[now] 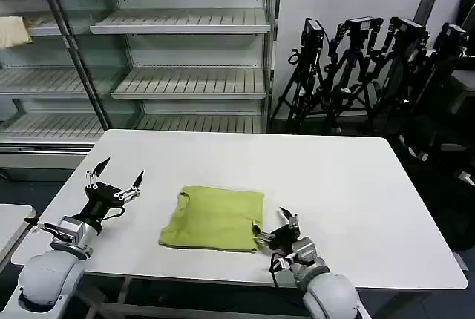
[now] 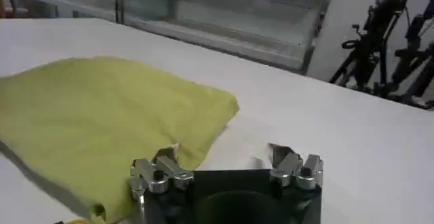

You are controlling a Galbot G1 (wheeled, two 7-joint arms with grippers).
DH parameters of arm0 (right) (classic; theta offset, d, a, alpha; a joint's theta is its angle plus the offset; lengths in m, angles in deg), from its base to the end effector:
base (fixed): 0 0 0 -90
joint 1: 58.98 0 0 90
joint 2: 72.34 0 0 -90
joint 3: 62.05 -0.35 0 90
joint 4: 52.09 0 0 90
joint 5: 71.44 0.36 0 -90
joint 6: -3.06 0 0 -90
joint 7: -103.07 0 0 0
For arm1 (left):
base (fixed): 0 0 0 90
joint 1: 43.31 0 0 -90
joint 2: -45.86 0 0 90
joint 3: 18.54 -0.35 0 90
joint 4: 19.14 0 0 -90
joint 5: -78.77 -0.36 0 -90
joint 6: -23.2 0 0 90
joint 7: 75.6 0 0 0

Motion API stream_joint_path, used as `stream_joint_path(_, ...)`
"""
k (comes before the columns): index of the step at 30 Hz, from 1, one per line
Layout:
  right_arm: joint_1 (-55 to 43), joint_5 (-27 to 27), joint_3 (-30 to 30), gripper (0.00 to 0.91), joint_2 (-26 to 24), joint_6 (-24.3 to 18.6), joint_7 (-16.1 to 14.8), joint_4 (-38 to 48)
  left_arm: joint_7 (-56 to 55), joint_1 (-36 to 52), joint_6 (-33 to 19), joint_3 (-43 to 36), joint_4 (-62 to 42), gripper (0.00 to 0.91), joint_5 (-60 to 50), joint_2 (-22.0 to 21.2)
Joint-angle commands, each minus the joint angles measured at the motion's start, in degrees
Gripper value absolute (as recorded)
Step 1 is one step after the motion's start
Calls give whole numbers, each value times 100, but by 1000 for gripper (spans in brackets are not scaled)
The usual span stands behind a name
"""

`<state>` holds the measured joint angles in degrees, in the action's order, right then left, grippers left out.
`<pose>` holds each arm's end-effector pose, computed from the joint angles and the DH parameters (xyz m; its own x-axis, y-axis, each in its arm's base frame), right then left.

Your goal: Fold and organize the clothes.

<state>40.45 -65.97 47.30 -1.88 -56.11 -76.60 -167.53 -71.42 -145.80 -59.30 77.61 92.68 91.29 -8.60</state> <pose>0.2665 0.0362 -0.2674 -0.8773 -0.3181 0.3594 -0.3959 0.9030 -0.1671 0.2909 0.1548 -0.2233 -0.9886 0.1504 -0.0036 0.1362 0.9052 0.4025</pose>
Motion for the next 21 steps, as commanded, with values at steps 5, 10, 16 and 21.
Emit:
stream_joint_path(5, 48, 609, -1150, 907, -39, -392, 44, -956, -4, -19, 20, 53, 85, 907, 15, 59)
stream_joint_path(10, -165, 754, -2076, 907, -126, -555, 28, -556, 4, 15, 11, 144, 64, 907, 16, 86)
stream_joint_path(16, -233, 904, -2275, 907, -133, -1313, -24, 13, 20, 65, 57, 238, 115, 907, 270, 42)
stream_joint_path(21, -347, 809, -2101, 907, -163, -1316, -2, 278, 42, 133, 25, 127, 129, 907, 262, 42)
